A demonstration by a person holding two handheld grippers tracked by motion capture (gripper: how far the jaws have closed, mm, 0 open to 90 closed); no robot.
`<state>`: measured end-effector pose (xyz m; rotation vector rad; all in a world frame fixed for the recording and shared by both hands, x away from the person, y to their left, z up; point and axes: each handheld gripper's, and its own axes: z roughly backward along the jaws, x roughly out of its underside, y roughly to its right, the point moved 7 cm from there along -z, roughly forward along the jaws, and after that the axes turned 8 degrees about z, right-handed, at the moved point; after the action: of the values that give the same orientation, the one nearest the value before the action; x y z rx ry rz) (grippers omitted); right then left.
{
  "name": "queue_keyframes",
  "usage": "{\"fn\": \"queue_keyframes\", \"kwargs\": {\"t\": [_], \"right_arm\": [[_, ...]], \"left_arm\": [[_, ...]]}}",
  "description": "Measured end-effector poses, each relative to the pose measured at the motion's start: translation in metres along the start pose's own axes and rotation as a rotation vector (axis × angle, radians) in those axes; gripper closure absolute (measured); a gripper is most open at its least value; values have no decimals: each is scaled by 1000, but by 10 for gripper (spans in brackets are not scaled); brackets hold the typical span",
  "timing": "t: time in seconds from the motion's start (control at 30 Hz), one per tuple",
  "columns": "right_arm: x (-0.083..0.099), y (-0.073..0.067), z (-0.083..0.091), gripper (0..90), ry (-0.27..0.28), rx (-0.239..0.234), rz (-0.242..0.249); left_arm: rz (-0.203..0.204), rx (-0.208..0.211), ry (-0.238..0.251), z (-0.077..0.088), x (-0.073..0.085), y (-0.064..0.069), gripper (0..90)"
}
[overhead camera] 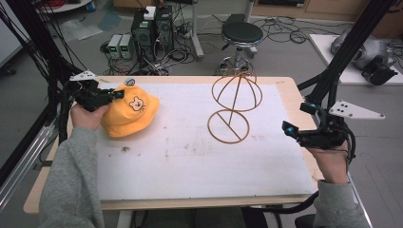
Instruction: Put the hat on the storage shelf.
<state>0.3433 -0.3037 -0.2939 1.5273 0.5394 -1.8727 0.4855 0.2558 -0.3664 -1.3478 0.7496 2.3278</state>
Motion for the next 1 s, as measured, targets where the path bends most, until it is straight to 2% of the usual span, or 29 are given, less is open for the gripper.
{"fn": "queue_keyframes", "kwargs": {"t": [0.17,0.27,0.43,0.73,1.0], "right_arm": [[1,0,0,13,-1,-6,0],[1,0,-1,13,0,-8,-3],[1,0,-1,13,-1,-13,-4],[0,0,2,13,9,-16,-6],[0,3,2,13,13,-23,-14]], "left_arm": [[7,4,29,15,-8,8,773],[-4,0,32,23,-15,14,774],[-34,4,60,35,-36,32,773],[-75,21,78,43,-60,57,773],[-93,37,81,47,-73,69,773]]}}
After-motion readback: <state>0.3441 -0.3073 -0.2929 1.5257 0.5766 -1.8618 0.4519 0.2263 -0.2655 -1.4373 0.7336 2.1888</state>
